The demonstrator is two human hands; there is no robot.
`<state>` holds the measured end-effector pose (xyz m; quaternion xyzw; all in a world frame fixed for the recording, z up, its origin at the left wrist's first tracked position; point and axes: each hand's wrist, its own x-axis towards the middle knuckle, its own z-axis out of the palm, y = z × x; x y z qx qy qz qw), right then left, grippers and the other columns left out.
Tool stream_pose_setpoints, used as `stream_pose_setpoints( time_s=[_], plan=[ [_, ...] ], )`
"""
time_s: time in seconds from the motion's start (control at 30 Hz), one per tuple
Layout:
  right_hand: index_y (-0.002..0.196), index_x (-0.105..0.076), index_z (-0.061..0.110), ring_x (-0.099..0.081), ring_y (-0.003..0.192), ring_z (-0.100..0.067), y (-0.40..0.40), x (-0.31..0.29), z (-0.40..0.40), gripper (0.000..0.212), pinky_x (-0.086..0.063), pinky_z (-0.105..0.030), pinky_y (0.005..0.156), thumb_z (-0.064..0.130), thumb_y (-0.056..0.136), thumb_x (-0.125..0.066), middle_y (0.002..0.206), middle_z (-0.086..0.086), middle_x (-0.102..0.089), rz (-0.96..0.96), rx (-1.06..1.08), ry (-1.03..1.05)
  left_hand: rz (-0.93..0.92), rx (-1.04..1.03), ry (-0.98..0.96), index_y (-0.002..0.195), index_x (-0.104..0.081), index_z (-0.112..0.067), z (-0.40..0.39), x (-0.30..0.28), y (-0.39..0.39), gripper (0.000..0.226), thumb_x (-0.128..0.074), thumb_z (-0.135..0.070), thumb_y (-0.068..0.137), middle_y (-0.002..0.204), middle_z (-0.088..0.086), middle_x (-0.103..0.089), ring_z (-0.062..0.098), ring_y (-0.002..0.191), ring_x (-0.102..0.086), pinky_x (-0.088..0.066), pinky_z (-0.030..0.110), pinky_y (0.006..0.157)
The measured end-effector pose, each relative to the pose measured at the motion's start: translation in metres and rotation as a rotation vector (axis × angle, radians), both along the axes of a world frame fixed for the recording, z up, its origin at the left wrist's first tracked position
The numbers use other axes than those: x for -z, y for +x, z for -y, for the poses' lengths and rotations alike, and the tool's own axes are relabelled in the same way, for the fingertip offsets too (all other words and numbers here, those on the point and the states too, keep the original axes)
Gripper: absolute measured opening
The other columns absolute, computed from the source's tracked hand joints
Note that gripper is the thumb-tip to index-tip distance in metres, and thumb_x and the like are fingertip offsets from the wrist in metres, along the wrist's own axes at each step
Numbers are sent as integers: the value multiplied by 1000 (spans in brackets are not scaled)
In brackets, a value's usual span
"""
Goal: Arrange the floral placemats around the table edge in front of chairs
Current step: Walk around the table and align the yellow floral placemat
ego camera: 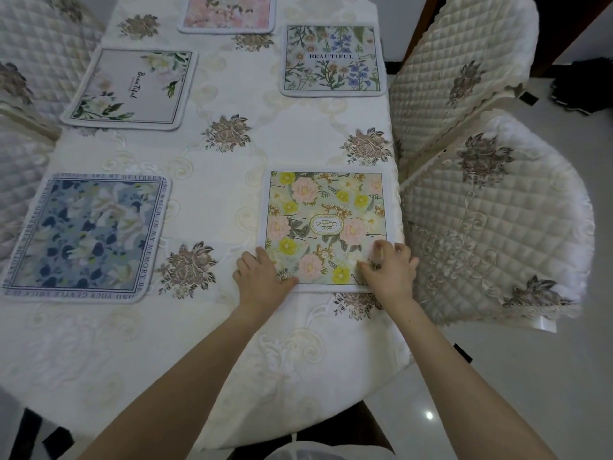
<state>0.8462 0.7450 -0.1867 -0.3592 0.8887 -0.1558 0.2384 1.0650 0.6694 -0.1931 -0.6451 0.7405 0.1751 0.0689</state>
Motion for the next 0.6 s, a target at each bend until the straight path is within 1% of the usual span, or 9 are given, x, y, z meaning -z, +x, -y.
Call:
stream_pose_setpoints(
  time_s=[0.17,0.3,0.37,0.47,0.6],
  plan=[
    [116,-50,18,-36,114,-37,1,-2,1,41,-37,-47,94,32,79,-62,135,-19,-39,-76,-56,36,45,79,-30,130,-31,0,4,0,1,96,-62,-67,68,118,18,-43,32,108,-41,-41,40,85],
    [116,-46,16,-39,106,-36,5,-2,3,41,-38,-46,89,28,79,-58,128,-16,-41,-148,-161,8,-63,188,-64,131,-33,-8,7,1,-5,83,-66,-54,71,131,20,-39,33,117,-36,-39,41,93],
    [118,-45,15,-40,105,-37,7,-2,6,43,-39,-47,89,28,79,-58,127,-18,-41,-143,-129,21,-102,166,-60,133,-31,-7,9,1,-9,82,-66,-50,73,135,22,-36,35,120,-34,-38,43,95],
    [122,-44,15,-39,107,-38,3,-1,8,46,-39,-48,91,28,80,-57,128,-22,-42,-117,-88,44,-106,66,-41,137,-26,-4,15,0,-14,84,-64,-50,76,139,28,-31,39,122,-32,-36,45,98],
    [122,-44,16,-37,108,-36,-4,1,8,44,-37,-45,87,28,82,-56,129,-20,-42,-95,-106,36,-70,10,-4,131,-32,-7,18,0,-23,81,-65,-53,74,138,29,-31,41,120,-33,-35,48,97]
  ],
)
